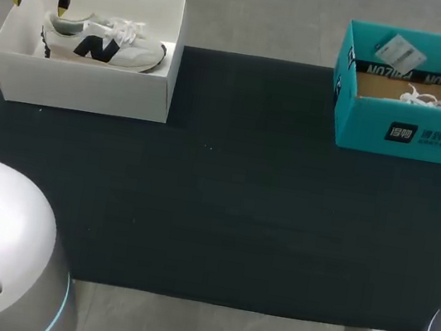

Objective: Take the shoe out of the shoebox, open the shoe tongue, remove and reinsert the insole, then place the shoe into the shoebox

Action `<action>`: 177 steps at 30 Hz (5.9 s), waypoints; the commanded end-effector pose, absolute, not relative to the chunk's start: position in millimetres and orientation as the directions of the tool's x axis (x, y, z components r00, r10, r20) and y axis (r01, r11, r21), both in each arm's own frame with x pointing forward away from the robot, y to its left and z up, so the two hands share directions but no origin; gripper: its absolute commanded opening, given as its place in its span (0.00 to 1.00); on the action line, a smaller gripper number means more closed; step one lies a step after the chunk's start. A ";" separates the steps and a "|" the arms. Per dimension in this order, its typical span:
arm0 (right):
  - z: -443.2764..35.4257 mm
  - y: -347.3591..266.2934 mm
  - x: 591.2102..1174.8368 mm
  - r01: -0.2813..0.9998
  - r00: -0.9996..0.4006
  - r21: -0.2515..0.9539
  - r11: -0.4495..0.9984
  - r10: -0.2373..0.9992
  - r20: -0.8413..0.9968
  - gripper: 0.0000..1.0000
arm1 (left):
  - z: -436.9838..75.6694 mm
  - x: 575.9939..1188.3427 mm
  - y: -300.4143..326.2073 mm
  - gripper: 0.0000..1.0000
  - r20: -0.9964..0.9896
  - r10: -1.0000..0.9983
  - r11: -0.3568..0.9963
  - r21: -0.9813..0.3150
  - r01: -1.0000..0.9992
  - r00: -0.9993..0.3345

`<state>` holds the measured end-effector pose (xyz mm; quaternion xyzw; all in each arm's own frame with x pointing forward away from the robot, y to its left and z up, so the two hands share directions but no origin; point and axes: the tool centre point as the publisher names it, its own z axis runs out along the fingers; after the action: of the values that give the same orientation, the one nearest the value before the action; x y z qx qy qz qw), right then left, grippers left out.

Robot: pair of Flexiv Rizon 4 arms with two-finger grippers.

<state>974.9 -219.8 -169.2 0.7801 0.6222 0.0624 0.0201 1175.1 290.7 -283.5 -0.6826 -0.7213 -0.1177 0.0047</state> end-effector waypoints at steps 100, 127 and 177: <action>-169.7 -220.2 974.4 0.968 0.217 0.110 -0.225 0.973 0.075 1.00 | -318.7 1225.4 316.5 0.00 -0.029 0.999 0.025 -0.055 0.998 -0.027; -169.7 -220.2 974.4 0.968 0.217 0.110 -0.225 0.973 0.075 1.00 | -169.7 1165.6 289.7 0.00 0.012 0.998 0.051 0.183 0.982 -0.054; -169.7 -220.2 974.4 0.968 0.217 0.110 -0.225 0.973 0.075 1.00 | -107.7 1056.7 183.9 0.00 0.104 0.991 0.056 0.288 0.956 -0.090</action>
<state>974.9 -219.9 -169.5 0.7801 0.6221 0.0626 0.0199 1072.3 193.1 -113.3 -0.6764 -0.7353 -0.0372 0.0223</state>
